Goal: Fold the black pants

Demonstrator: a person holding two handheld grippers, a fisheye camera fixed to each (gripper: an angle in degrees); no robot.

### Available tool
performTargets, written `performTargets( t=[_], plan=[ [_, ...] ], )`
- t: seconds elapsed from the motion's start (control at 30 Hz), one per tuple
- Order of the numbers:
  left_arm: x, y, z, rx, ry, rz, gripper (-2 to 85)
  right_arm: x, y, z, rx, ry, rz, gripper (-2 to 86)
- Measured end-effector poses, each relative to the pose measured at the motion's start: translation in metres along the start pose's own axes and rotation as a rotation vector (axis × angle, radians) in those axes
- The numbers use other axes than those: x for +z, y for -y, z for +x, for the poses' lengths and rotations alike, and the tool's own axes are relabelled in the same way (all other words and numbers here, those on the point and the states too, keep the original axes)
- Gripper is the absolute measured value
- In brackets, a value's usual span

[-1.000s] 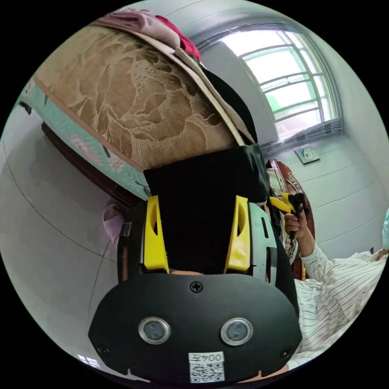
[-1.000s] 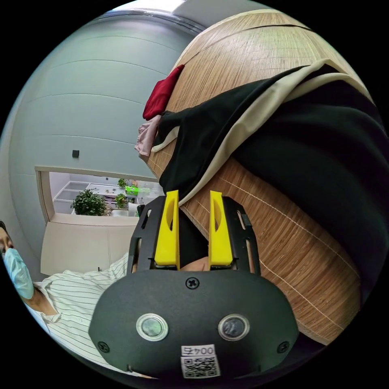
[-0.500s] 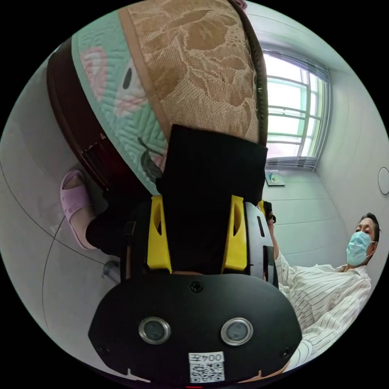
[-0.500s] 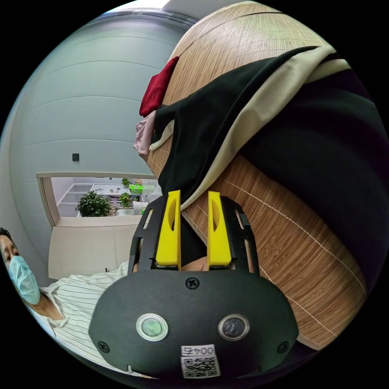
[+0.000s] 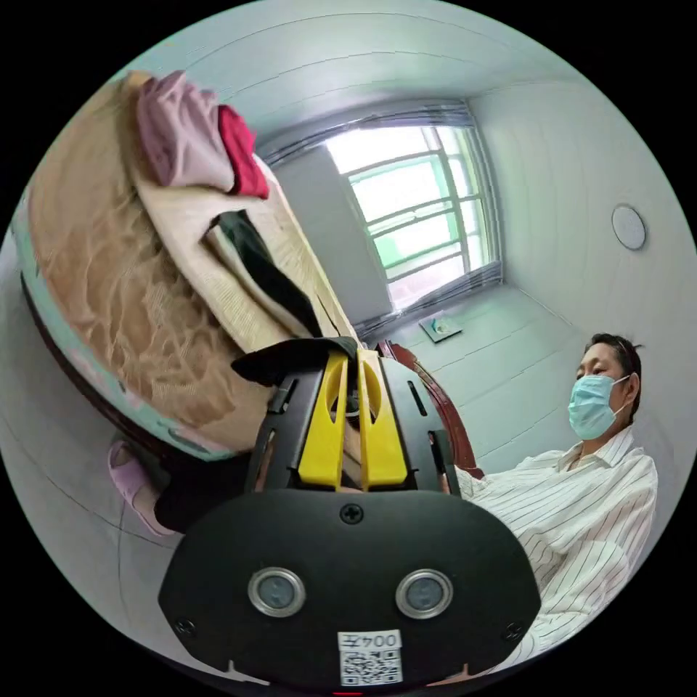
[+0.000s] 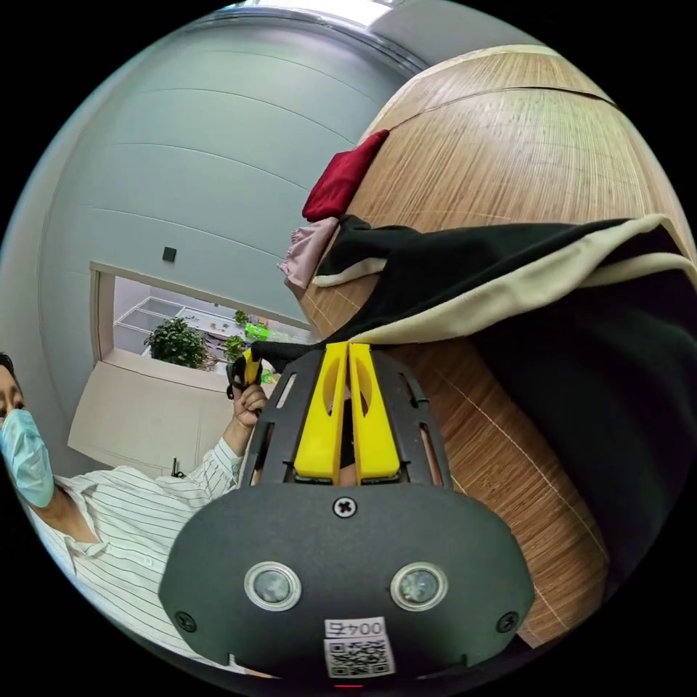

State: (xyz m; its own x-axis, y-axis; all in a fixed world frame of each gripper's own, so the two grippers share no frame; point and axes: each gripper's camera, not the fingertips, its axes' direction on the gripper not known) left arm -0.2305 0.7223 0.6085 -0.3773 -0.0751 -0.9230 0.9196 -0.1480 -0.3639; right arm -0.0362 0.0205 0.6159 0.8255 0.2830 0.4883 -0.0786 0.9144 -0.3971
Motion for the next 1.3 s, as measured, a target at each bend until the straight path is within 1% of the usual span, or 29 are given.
performTargets(
  t=[0.1,0.23,0.3,0.37,0.5,0.63,0.73,0.83,0.9,0.93,0.97,1.03,1.07,1.13,1.17,1.2,1.23,1.27,1.3],
  plan=[
    [0.026,0.056,0.028,0.081,0.002,-0.001,3.3,-0.011,0.021,-0.007,-0.012,0.043,0.040,-0.7],
    [0.070,0.131,0.040,0.096,0.051,0.027,3.2,-0.031,0.064,-0.013,-0.009,0.075,0.090,-0.7],
    [0.110,0.181,0.037,0.070,0.140,0.023,3.3,-0.038,0.089,-0.013,-0.002,0.064,0.104,-0.7],
    [0.146,0.215,0.027,0.032,0.176,0.012,3.3,-0.044,0.116,-0.011,0.004,0.039,0.109,-0.7],
    [0.233,0.277,0.001,0.012,0.347,-0.035,3.5,-0.048,0.185,-0.001,-0.002,-0.063,0.092,-0.7],
    [0.303,0.308,-0.031,-0.023,0.452,-0.075,3.8,-0.040,0.247,0.023,0.012,-0.174,0.057,-0.3],
    [0.358,0.324,-0.059,-0.041,0.554,-0.135,4.3,-0.030,0.277,0.049,0.047,-0.212,0.040,0.9],
    [0.396,0.334,-0.092,-0.121,0.624,-0.189,6.1,-0.020,0.295,0.072,0.080,-0.214,-0.018,6.1],
    [0.408,0.337,-0.115,-0.236,0.603,-0.136,9.9,-0.025,0.299,0.078,0.093,-0.201,0.021,8.2],
    [0.409,0.337,-0.118,-0.256,0.587,-0.118,10.9,-0.032,0.300,0.081,0.101,-0.177,0.063,9.0],
    [0.411,0.337,-0.121,-0.269,0.572,-0.071,12.7,-0.037,0.300,0.081,0.106,-0.159,0.084,9.3],
    [0.414,0.333,-0.113,-0.228,0.581,0.002,13.5,-0.066,0.288,0.068,0.068,-0.126,0.166,9.8],
    [0.423,0.329,-0.105,-0.169,0.575,-0.016,12.8,-0.074,0.282,0.062,0.047,-0.137,0.171,9.7],
    [0.453,0.319,-0.096,-0.083,0.536,-0.182,11.0,-0.097,0.244,0.038,-0.016,-0.245,0.104,9.3],
    [0.477,0.305,-0.091,-0.038,0.518,-0.319,9.6,-0.103,0.230,0.034,-0.025,-0.281,0.085,9.1],
    [0.501,0.286,-0.084,0.022,0.558,-0.438,8.3,-0.114,0.197,0.028,-0.026,-0.362,0.041,9.1],
    [0.511,0.275,-0.079,0.066,0.601,-0.476,8.0,-0.125,0.160,0.025,-0.009,-0.444,0.003,9.1],
    [0.531,0.254,-0.067,0.167,0.686,-0.533,7.5,-0.131,0.140,0.024,0.005,-0.479,-0.011,9.1],
    [0.550,0.235,-0.057,0.259,0.719,-0.561,6.9,-0.143,0.099,0.025,0.052,-0.548,-0.026,9.3]
  ],
)
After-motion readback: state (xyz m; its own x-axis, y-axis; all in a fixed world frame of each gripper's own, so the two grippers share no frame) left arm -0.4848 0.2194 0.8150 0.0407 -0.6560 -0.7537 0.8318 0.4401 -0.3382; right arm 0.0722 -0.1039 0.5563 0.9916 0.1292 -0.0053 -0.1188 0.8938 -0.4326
